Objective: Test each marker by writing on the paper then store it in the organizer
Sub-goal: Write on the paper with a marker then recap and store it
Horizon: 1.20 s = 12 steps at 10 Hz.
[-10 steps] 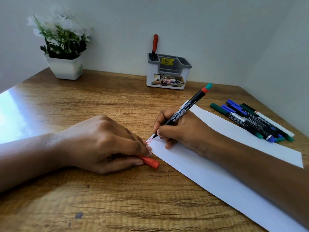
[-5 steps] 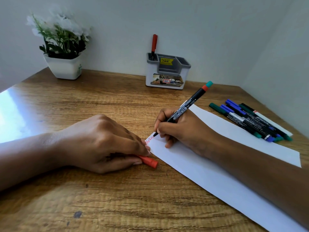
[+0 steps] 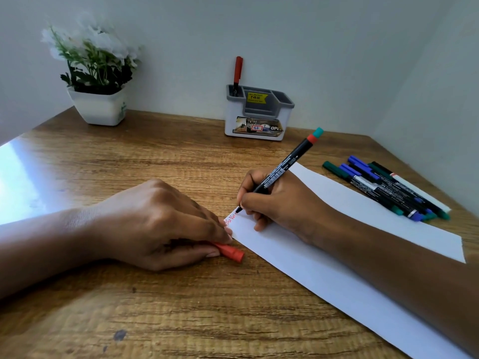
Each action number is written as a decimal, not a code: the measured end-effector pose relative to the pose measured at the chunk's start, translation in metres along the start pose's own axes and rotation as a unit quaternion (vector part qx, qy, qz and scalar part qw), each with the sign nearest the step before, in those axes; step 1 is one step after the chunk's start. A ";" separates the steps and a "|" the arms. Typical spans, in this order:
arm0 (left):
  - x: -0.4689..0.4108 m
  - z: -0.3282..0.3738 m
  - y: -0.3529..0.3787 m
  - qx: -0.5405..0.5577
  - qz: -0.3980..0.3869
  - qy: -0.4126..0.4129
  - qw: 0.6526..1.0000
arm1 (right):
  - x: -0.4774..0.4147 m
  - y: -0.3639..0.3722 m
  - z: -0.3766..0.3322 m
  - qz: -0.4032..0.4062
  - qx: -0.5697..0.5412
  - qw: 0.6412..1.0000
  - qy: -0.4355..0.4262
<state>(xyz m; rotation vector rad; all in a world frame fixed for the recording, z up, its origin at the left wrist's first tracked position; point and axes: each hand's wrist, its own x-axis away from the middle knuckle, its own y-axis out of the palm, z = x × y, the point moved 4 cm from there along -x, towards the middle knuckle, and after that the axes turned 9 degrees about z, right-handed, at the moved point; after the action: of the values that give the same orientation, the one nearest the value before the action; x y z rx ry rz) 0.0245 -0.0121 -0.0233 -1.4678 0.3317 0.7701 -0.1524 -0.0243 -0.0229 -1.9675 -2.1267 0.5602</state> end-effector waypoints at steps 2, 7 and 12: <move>0.002 0.000 0.002 -0.009 -0.008 -0.006 1.000 | 0.000 -0.001 0.001 -0.003 -0.008 1.000 0.001; 0.003 -0.004 0.005 -0.014 -0.022 -0.011 1.000 | 0.000 -0.001 0.001 0.021 -0.005 1.000 0.004; 0.004 -0.006 0.005 -0.019 -0.030 -0.012 0.999 | -0.003 -0.008 0.003 0.065 -0.100 0.991 0.054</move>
<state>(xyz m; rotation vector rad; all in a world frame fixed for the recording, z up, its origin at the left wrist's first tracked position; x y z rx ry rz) 0.0262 -0.0170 -0.0303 -1.4960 0.2551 0.7481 -0.1601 -0.0283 -0.0221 -2.1994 -2.0714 0.2614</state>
